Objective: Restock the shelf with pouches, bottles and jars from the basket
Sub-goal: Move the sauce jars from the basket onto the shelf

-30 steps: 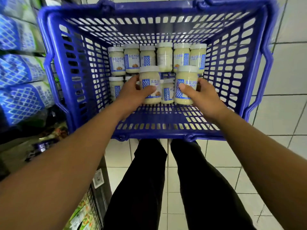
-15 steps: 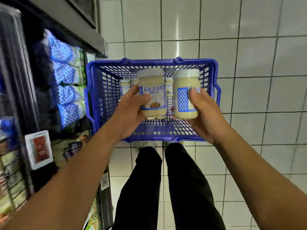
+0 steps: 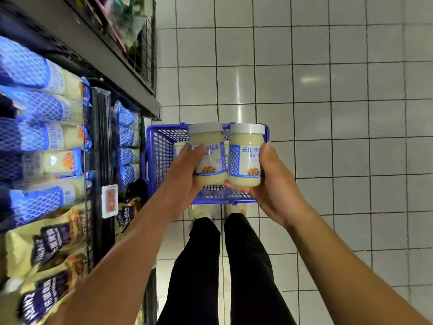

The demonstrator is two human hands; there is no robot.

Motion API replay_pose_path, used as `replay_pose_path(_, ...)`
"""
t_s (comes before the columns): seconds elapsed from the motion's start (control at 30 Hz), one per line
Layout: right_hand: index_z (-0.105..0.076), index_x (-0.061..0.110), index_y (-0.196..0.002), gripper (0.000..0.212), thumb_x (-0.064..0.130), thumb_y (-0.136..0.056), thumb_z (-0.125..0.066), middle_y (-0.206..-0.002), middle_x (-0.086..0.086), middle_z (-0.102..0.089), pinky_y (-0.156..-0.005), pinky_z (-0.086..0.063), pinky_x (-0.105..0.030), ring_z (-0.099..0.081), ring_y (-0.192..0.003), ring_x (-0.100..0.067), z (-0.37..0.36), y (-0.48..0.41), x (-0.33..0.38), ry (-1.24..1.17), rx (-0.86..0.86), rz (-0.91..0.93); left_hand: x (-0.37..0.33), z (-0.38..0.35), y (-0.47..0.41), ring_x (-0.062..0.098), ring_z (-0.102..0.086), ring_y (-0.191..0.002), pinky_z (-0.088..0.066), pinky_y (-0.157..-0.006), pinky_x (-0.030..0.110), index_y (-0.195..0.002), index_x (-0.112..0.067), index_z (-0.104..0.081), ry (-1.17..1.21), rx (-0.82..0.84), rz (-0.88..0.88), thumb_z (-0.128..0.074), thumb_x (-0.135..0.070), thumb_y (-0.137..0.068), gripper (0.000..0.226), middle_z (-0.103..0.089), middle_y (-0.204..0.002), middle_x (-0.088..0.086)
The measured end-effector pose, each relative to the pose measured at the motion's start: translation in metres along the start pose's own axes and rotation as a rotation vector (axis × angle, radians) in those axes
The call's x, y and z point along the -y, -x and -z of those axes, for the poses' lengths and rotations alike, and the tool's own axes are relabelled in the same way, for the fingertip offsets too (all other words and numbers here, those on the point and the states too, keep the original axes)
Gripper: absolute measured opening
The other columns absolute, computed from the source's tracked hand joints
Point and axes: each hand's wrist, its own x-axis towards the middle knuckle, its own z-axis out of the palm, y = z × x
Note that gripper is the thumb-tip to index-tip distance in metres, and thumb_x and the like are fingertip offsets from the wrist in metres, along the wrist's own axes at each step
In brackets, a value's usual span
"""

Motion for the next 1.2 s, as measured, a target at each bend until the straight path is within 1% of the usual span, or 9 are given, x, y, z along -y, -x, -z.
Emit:
replay_pose_path(0.17, -0.044, 0.003, -0.138, 0.067, 0.049, -0.088, -0.048, -0.132, -0.026, -0.059, -0.100, -0.046, -0.066, -0.057, -0.123, -0.046, -0.036, 0.033, 0.034, 0.096, 0.002, 0.058, -0.040, -0.018, 0.038, 0.014, -0.074, -0.087, -0.058, -0.069, 0.028, -0.114, -0.014, -0.060, -0.034, -0.071, -0.053, -0.059, -0.026, -0.085, 0.032, -0.077, -0.099, 0.002)
replay_pose_path(0.33, -0.062, 0.016, -0.121, 0.038, 0.044, -0.097, -0.053, -0.118, -0.012, -0.072, -0.093, -0.058, -0.048, -0.069, -0.110, -0.030, -0.064, 0.059, 0.061, 0.122, 0.105, 0.083, -0.085, -0.032, 0.074, 0.017, -0.073, -0.086, -0.059, -0.069, 0.031, -0.109, -0.017, -0.064, -0.061, -0.103, -0.106, -0.062, -0.030, -0.082, 0.030, -0.076, -0.098, 0.004)
replay_pose_path(0.43, -0.061, 0.014, -0.119, 0.049, 0.049, -0.084, -0.068, -0.116, -0.012, -0.073, -0.083, -0.060, -0.042, -0.071, -0.106, -0.029, -0.082, 0.074, 0.080, 0.154, 0.152, 0.087, -0.108, -0.038, 0.097, 0.014, -0.072, -0.082, -0.059, -0.066, 0.028, -0.094, -0.024, -0.075, -0.059, -0.077, -0.154, -0.061, -0.029, -0.085, 0.017, -0.076, -0.093, 0.003)
replay_pose_path(0.53, -0.058, 0.013, -0.121, 0.053, 0.047, -0.083, -0.071, -0.119, -0.016, -0.070, -0.089, -0.058, -0.051, -0.070, -0.107, -0.033, -0.097, 0.087, 0.099, 0.222, 0.195, 0.090, -0.125, -0.045, 0.117, 0.012, -0.074, -0.078, -0.060, -0.063, 0.027, -0.085, -0.026, -0.079, -0.040, -0.090, -0.211, -0.059, -0.027, -0.085, 0.020, -0.077, -0.088, 0.001)
replay_pose_path(0.67, -0.057, 0.012, -0.126, 0.060, 0.049, -0.082, -0.071, -0.120, -0.015, -0.071, -0.084, -0.058, -0.047, -0.070, -0.107, -0.032, -0.113, 0.104, 0.124, 0.249, 0.285, 0.089, -0.139, -0.059, 0.140, 0.013, -0.073, -0.080, -0.062, -0.070, 0.030, -0.090, -0.025, -0.078, -0.009, -0.151, -0.267, -0.060, -0.030, -0.081, 0.021, -0.077, -0.091, 0.001)
replay_pose_path(0.8, -0.056, 0.009, -0.129, 0.049, 0.036, -0.088, -0.064, -0.118, -0.017, -0.072, -0.082, -0.060, -0.042, -0.071, -0.103, -0.029, -0.121, 0.118, 0.151, 0.273, 0.379, 0.096, -0.140, -0.074, 0.161, 0.014, -0.072, -0.085, -0.055, -0.087, 0.041, -0.106, -0.023, -0.068, 0.027, -0.240, -0.340, -0.064, -0.034, -0.076, 0.032, -0.077, -0.096, 0.001)
replay_pose_path(1.0, -0.053, 0.004, -0.132, 0.052, 0.023, -0.084, -0.063, -0.123, -0.023, -0.068, -0.087, -0.060, -0.048, -0.069, -0.102, -0.031, -0.128, 0.141, 0.181, 0.409, 0.545, 0.064, -0.130, -0.103, 0.206, 0.008, -0.073, -0.090, -0.056, -0.069, 0.022, -0.111, -0.030, -0.068, 0.098, -0.244, -0.448, -0.072, -0.042, -0.067, 0.046, -0.077, -0.100, -0.005)
replay_pose_path(1.07, -0.054, 0.005, -0.130, 0.052, 0.024, -0.083, -0.064, -0.122, -0.022, -0.069, -0.092, -0.057, -0.053, -0.068, -0.104, -0.033, -0.129, 0.149, 0.185, 0.444, 0.601, 0.045, -0.122, -0.110, 0.222, 0.008, -0.073, -0.088, -0.056, -0.068, 0.020, -0.110, -0.030, -0.067, 0.111, -0.283, -0.513, -0.072, -0.041, -0.068, 0.044, -0.077, -0.098, -0.005)
replay_pose_path(1.2, -0.056, 0.009, -0.128, 0.050, 0.027, -0.082, -0.066, -0.120, -0.019, -0.071, -0.083, -0.061, -0.047, -0.071, -0.102, -0.031, -0.137, 0.166, 0.184, 0.530, 0.744, 0.018, -0.105, -0.122, 0.260, 0.010, -0.072, -0.088, -0.055, -0.068, 0.022, -0.117, -0.023, -0.063, 0.154, -0.420, -0.612, -0.071, -0.038, -0.071, 0.049, -0.077, -0.100, -0.002)
